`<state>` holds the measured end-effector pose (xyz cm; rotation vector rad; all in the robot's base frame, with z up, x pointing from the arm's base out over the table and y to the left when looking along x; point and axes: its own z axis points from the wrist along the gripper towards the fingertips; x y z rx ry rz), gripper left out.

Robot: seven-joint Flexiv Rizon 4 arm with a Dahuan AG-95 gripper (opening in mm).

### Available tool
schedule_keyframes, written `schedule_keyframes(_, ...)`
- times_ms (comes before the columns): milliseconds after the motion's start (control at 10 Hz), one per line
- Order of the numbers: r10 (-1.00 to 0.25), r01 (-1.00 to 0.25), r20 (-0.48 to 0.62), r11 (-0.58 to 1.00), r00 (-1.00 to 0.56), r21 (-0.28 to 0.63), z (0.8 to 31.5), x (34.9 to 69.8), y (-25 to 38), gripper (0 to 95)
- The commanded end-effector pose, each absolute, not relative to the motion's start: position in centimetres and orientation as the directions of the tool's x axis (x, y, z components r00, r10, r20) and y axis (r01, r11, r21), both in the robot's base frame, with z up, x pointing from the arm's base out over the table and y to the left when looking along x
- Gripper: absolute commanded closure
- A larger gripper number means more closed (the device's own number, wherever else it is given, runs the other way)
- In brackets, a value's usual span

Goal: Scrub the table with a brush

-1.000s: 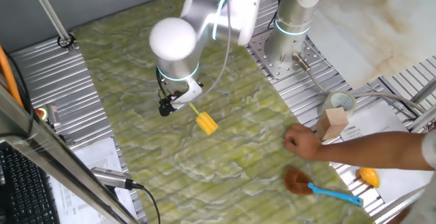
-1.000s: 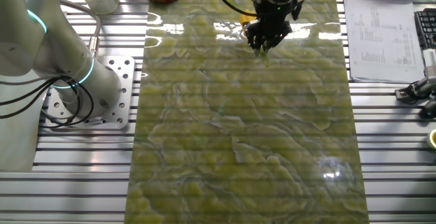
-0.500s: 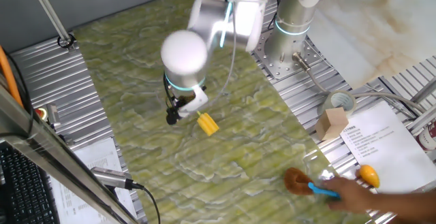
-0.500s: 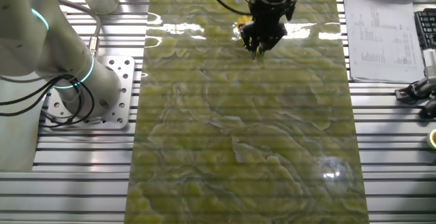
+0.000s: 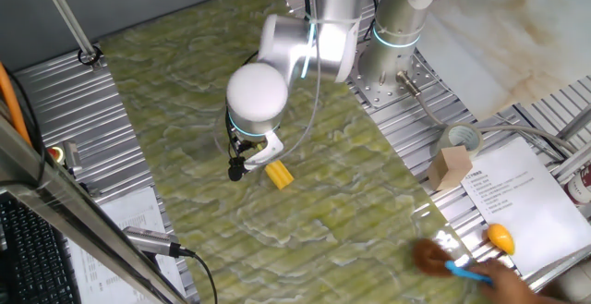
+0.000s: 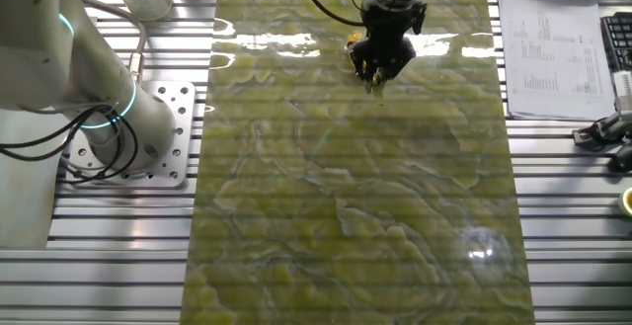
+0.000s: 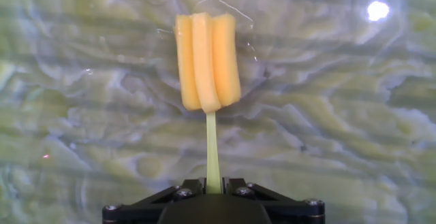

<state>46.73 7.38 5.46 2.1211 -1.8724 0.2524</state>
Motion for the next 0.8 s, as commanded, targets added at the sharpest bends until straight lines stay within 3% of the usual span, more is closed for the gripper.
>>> schedule_keyframes(100,-0.927,-0.987,0.343,-0.120,0.150,0.110,5.5,46.7,7.0,95.0)
schedule_keyframes(800,-0.924,-0.990,0.361,-0.101,0.129,0.097,5.6,49.1,4.4,95.0)
